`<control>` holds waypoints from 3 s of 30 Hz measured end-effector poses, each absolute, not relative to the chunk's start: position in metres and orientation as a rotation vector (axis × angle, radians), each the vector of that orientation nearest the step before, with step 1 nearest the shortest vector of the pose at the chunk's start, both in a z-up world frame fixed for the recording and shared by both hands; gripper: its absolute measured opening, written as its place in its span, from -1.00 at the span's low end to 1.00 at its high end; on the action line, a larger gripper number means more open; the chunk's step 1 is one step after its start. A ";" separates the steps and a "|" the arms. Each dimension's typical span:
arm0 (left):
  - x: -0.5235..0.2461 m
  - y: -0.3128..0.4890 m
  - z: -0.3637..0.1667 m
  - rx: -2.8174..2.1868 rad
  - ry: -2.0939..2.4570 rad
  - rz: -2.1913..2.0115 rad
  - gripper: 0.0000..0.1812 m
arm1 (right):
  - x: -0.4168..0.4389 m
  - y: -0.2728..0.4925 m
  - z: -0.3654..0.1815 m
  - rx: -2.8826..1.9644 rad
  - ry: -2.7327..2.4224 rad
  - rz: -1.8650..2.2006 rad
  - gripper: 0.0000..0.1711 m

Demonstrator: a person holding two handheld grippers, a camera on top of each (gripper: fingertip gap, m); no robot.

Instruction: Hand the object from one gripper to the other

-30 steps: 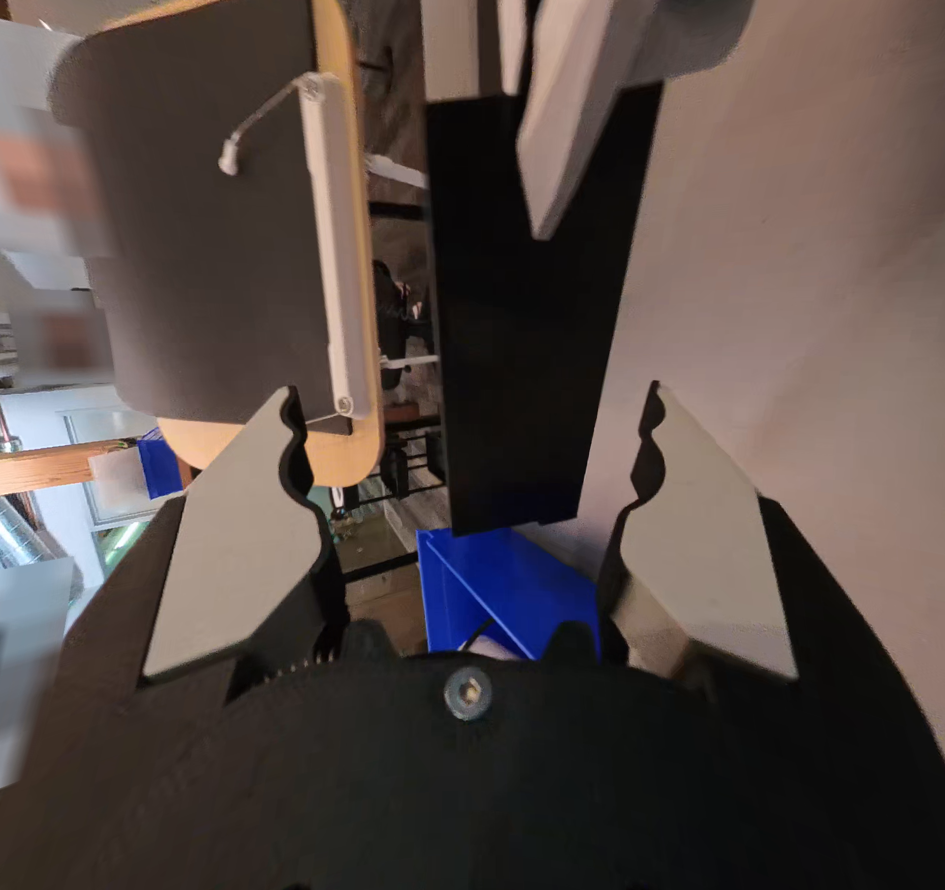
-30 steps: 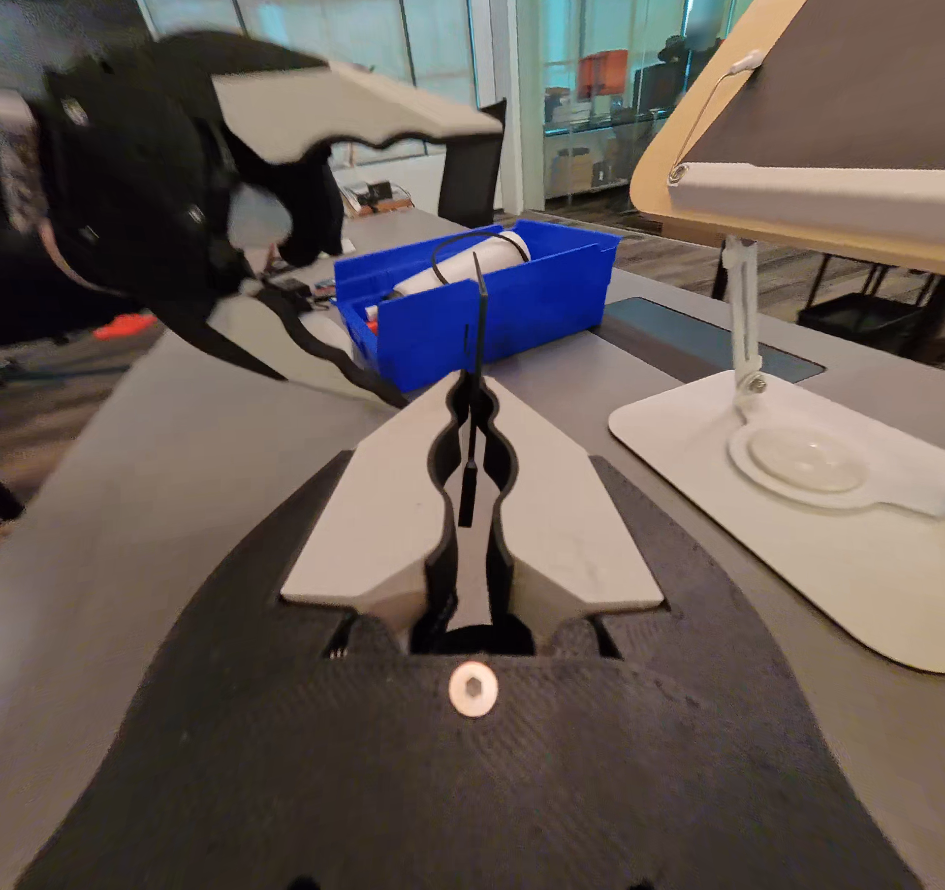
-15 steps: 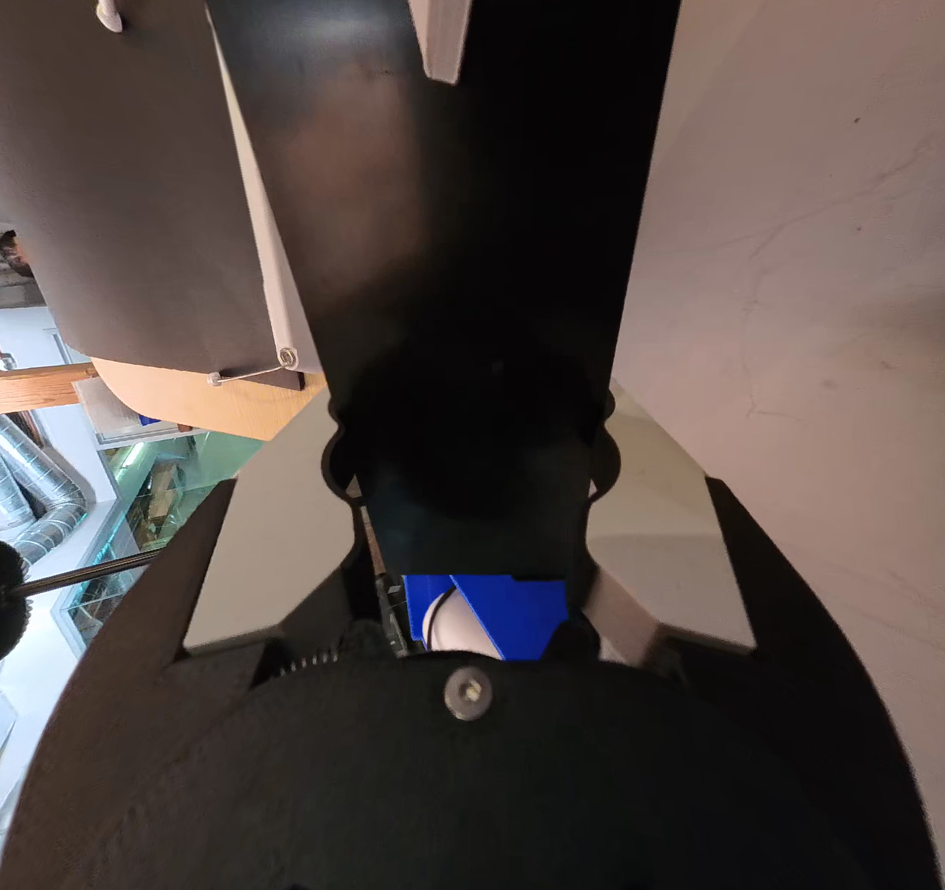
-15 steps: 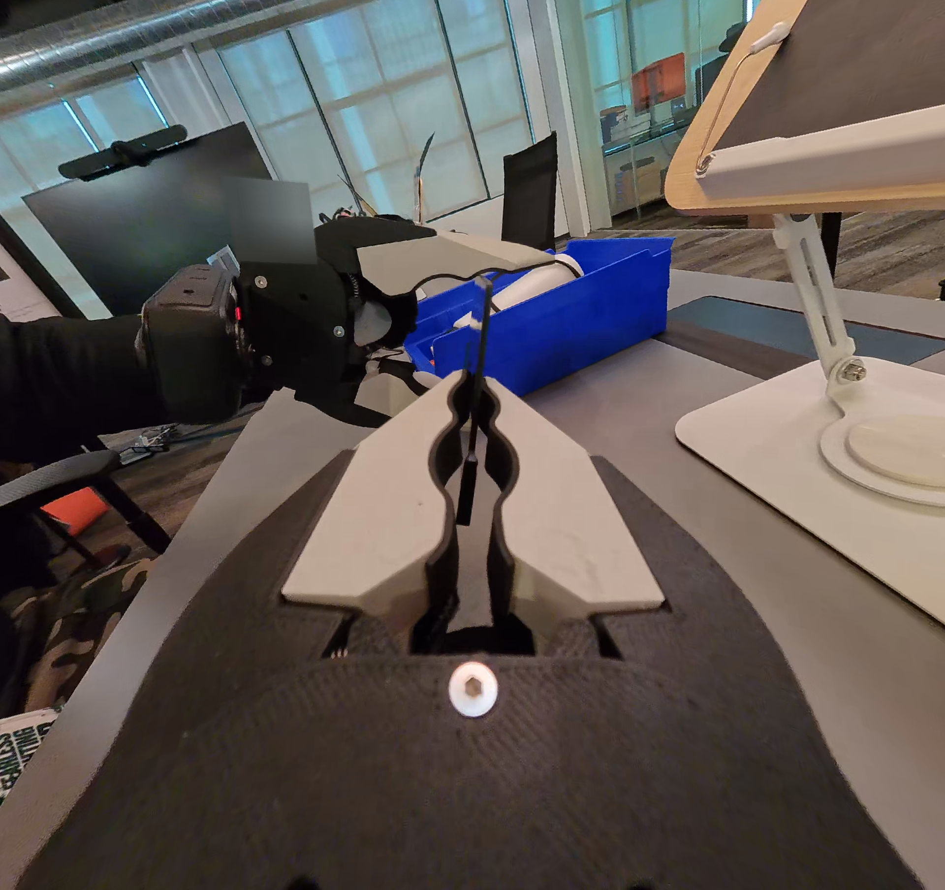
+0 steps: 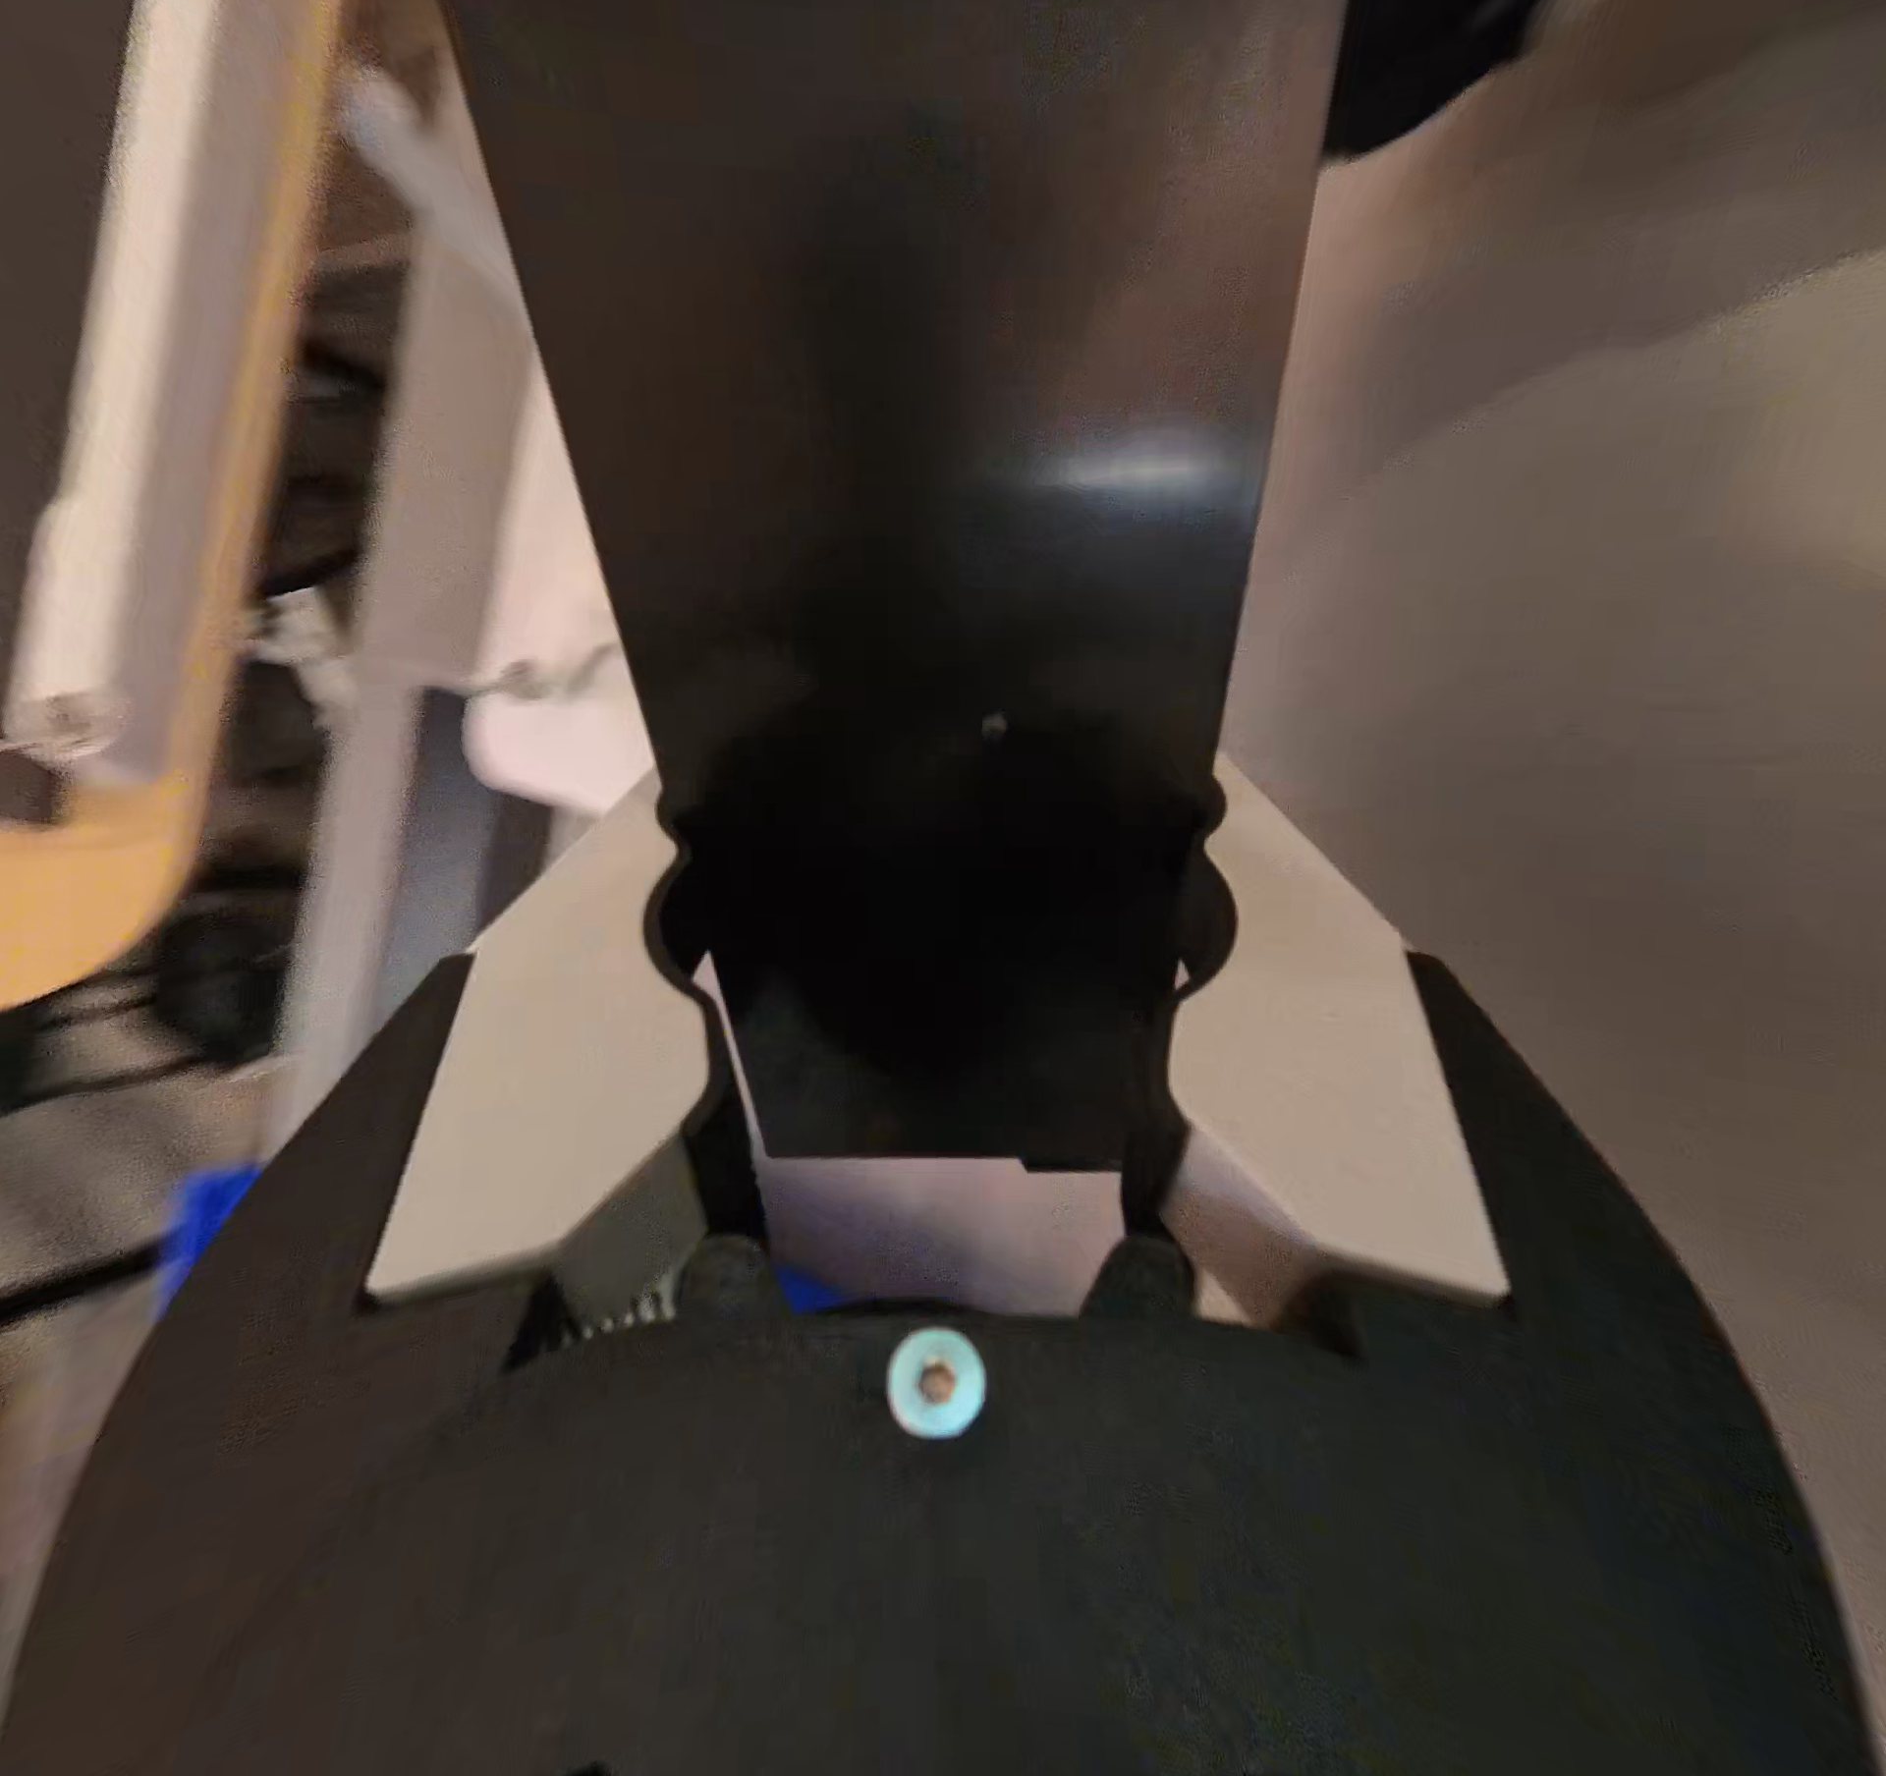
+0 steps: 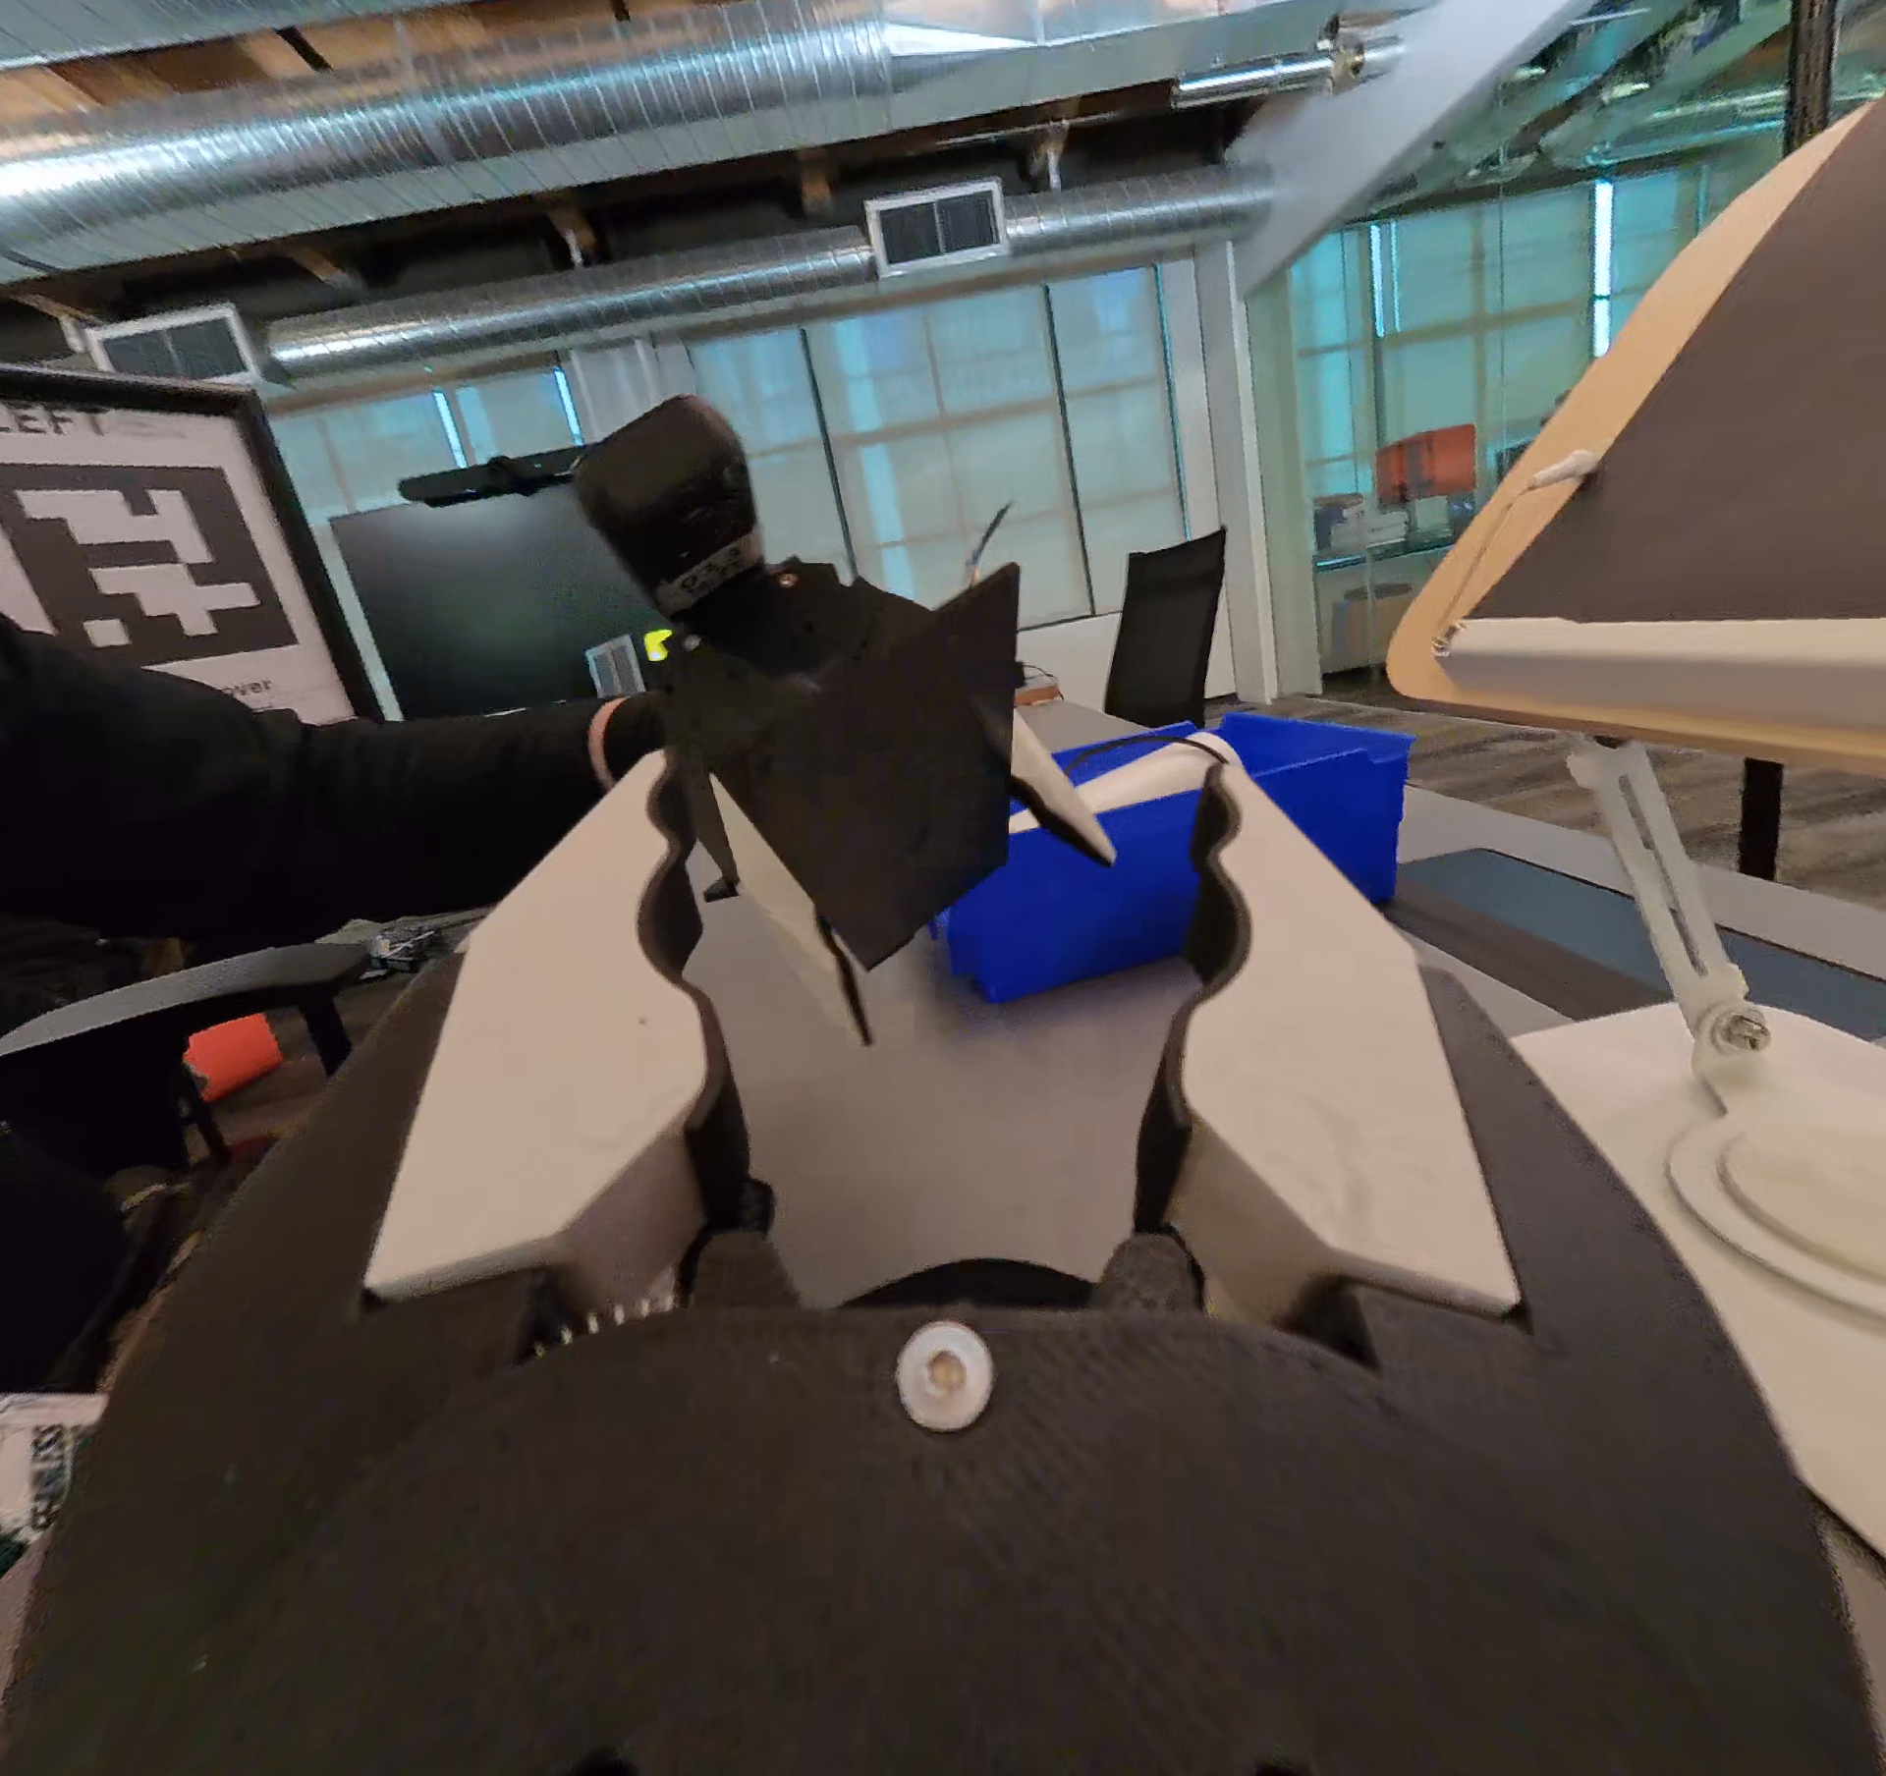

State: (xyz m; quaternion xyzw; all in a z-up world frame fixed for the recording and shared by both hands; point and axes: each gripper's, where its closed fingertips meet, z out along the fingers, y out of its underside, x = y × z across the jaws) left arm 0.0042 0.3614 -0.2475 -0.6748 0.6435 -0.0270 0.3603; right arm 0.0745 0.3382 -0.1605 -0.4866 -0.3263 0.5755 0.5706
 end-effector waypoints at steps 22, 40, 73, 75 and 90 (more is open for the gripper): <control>0.048 0.299 -0.268 -1.808 1.831 -0.658 0.01 | 0.037 0.303 -0.162 -1.107 -0.919 1.363 0.08; 0.039 0.339 -0.251 -1.801 1.491 -0.295 0.16 | 0.071 0.351 -0.145 -1.202 -0.625 1.148 0.05; 0.038 0.362 -0.263 -1.743 1.199 -0.168 -1.00 | 0.096 0.376 -0.143 -1.234 -0.374 1.261 0.14; 0.042 0.354 -0.257 -1.758 1.202 -0.367 -1.00 | 0.093 0.373 -0.145 -1.232 -0.419 1.295 0.11; 0.066 0.304 -0.225 -1.704 1.191 -1.212 -1.00 | 0.043 0.333 -0.174 -1.215 -0.688 1.507 -0.61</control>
